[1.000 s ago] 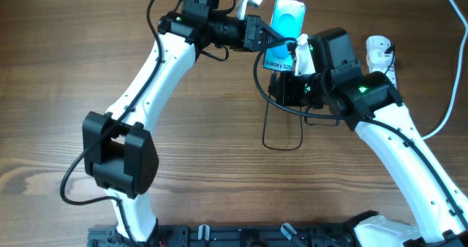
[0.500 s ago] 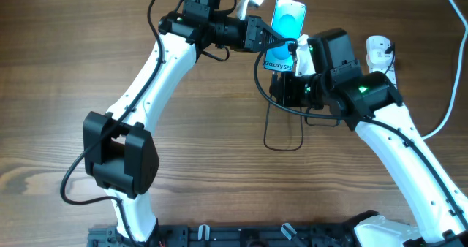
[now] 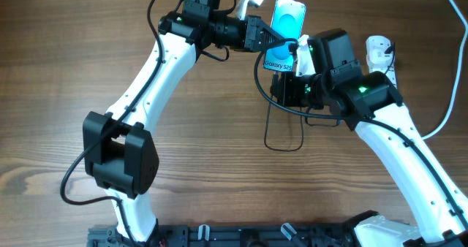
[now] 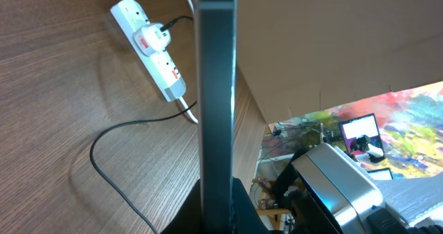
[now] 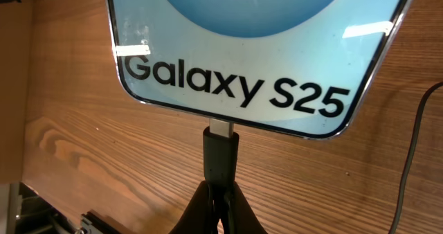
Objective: Plug charger to phone and switch on socket
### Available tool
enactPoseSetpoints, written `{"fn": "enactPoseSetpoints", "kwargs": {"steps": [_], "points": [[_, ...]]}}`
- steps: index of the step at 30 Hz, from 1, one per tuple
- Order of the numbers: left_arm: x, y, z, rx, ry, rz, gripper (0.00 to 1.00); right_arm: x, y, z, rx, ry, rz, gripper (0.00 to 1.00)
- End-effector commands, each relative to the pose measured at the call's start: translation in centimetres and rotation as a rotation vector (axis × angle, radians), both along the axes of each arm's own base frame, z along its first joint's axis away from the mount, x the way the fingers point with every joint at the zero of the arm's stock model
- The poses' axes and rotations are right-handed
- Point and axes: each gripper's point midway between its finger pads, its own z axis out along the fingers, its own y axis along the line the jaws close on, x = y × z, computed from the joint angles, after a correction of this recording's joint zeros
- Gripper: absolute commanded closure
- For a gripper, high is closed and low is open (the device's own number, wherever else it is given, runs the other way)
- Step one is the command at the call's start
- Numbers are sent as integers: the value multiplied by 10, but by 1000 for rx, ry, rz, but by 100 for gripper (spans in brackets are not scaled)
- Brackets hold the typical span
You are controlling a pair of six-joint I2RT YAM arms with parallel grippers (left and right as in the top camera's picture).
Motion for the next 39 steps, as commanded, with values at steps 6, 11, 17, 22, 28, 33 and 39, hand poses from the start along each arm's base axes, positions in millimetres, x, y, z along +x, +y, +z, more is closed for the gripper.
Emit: {"fn": "enactPoseSetpoints", "kwargs": {"steps": [6,11,17,22,28,33,39], "points": [[-8,1,18,-35,-6,-23,96,10,-5,4,-17,-25,-44,96],[-7,1,18,-35,-6,-23,96,10,-5,4,-18,-25,-44,95],[-8,1,18,-35,-9,-24,96,10,-5,4,-13,-21,-54,95],[-8,1,17,-34,-11,-26,96,11,-4,5,-10,-28,-53,96],[-9,1,17,-31,-25,-34,96,11,-4,5,-10,-28,-53,96],[-9,1,16,-31,-23,-34,96,12,-4,6,-8,-34,-53,96],[-9,1,16,-30,-21,-33,96,14,-6,6,-17,-37,-66,95]]}}
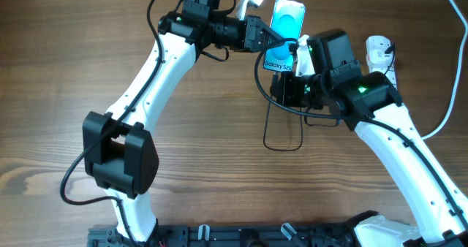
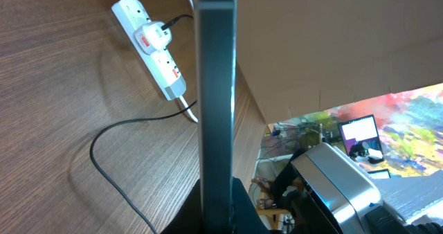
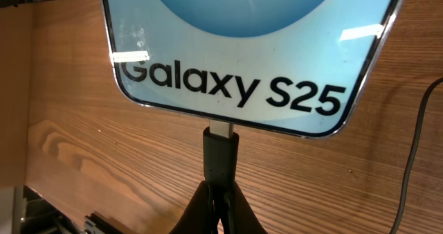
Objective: Plug charger to phone and switch on socket
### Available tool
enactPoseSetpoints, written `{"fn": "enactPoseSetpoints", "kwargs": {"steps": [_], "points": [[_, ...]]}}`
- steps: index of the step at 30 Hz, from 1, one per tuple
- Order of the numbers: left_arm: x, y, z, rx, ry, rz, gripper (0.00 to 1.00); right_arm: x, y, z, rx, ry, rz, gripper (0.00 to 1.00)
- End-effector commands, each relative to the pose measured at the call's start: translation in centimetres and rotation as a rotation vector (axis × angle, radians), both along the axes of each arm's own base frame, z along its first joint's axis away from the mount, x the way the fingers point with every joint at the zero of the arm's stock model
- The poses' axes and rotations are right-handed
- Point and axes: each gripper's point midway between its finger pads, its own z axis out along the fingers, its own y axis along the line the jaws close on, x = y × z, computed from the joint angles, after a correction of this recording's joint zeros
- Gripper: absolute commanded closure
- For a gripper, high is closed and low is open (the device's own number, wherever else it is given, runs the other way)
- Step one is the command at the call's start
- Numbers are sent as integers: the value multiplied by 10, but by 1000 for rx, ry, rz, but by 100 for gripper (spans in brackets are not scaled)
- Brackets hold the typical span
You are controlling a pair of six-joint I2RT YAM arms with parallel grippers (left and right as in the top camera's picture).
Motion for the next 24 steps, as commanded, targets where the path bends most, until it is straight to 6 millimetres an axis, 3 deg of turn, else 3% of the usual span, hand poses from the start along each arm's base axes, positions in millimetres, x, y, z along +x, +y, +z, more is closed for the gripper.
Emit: {"fn": "enactPoseSetpoints", "kwargs": {"steps": [1,24], "points": [[-9,1,17,-33,-32,-36,96,14,-6,6,-23,-46,-50,96],[-11,2,14,-25,-37,-44,96,20,-6,10,-14,-69,-66,96]]}}
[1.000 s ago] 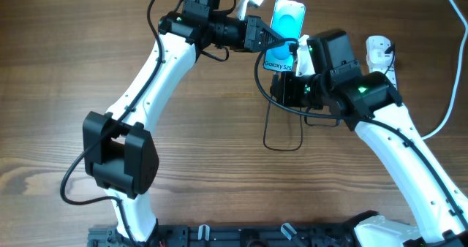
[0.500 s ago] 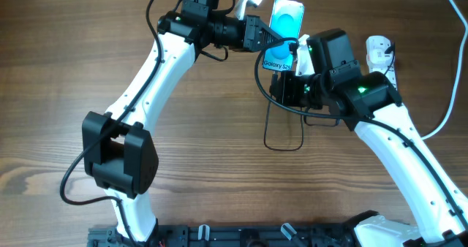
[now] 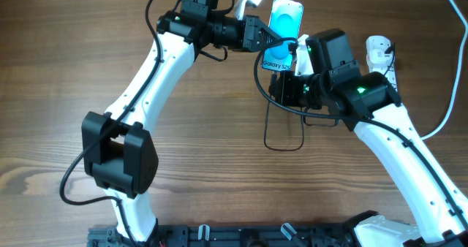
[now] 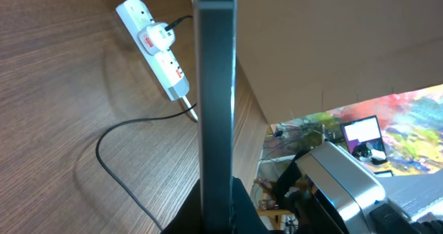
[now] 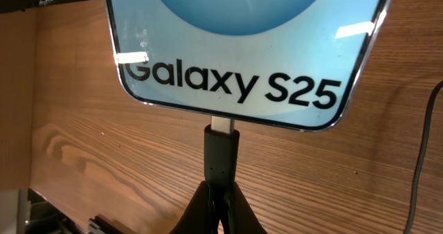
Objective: Plug charger to phone and switch on socket
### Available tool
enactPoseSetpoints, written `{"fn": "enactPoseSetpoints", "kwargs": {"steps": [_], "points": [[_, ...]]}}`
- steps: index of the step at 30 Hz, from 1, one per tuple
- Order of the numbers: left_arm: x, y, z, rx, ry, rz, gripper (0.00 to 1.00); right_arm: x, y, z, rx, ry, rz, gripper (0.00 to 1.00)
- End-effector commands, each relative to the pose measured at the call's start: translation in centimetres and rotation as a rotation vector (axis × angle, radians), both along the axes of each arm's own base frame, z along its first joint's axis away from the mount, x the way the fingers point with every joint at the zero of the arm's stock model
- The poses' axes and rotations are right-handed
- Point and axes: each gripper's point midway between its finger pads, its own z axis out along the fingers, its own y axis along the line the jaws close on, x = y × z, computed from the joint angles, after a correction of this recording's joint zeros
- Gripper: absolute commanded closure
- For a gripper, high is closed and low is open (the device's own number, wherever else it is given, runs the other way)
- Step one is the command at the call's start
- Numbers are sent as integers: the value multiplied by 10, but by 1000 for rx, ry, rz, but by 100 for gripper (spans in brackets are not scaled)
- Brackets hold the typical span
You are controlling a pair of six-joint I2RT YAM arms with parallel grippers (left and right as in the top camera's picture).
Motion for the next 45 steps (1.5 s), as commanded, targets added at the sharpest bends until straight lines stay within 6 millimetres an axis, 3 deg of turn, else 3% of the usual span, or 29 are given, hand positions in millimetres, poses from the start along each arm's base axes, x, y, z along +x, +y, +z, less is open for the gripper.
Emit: {"fn": "enactPoseSetpoints", "kwargs": {"steps": [1,45], "points": [[-12,-2,16,-32,-31,-48,96,19,-9,8,-25,-68,-53,96],[-16,0,12,-21,3,-48,96,38,-13,19,-48,-171,-82,96]]}}
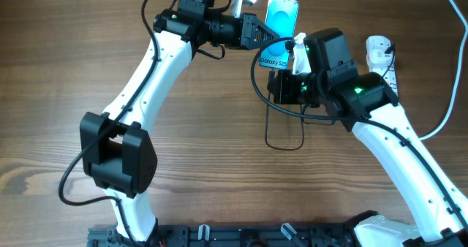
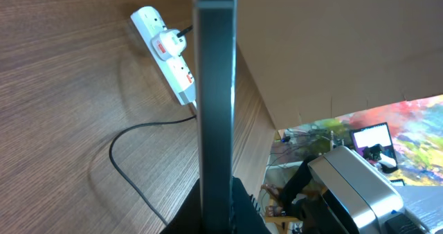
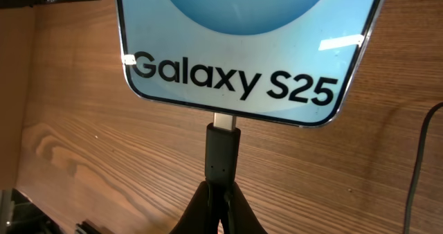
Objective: Plug charger to phone and switch on socket
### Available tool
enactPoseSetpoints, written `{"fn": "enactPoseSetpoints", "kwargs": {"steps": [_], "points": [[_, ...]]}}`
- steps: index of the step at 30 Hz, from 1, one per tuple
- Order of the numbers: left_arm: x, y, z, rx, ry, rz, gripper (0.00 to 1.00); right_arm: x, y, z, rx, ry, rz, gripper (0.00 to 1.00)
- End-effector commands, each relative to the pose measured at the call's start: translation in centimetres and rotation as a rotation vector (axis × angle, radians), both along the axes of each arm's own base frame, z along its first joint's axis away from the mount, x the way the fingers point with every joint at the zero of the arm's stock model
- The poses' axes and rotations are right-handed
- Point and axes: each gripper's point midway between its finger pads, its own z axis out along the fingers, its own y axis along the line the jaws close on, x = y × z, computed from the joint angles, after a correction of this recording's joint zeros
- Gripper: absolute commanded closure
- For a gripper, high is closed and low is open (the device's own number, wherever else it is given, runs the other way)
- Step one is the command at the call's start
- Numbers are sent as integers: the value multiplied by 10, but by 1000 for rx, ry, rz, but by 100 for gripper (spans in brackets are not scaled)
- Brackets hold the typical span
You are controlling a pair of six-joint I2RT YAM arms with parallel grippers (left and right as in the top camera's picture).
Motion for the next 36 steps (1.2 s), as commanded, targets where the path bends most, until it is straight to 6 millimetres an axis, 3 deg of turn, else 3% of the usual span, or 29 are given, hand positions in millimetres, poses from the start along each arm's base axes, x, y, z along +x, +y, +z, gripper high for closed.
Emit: {"fn": "enactPoseSetpoints", "kwargs": {"steps": [1,36], "points": [[-22,-7,14,-45,11,-78,96,30,-15,19,-22,-108,-115,96],[-25,-6,11,-37,36,-76,96,41,-16,28,13,-138,-182,94]]}}
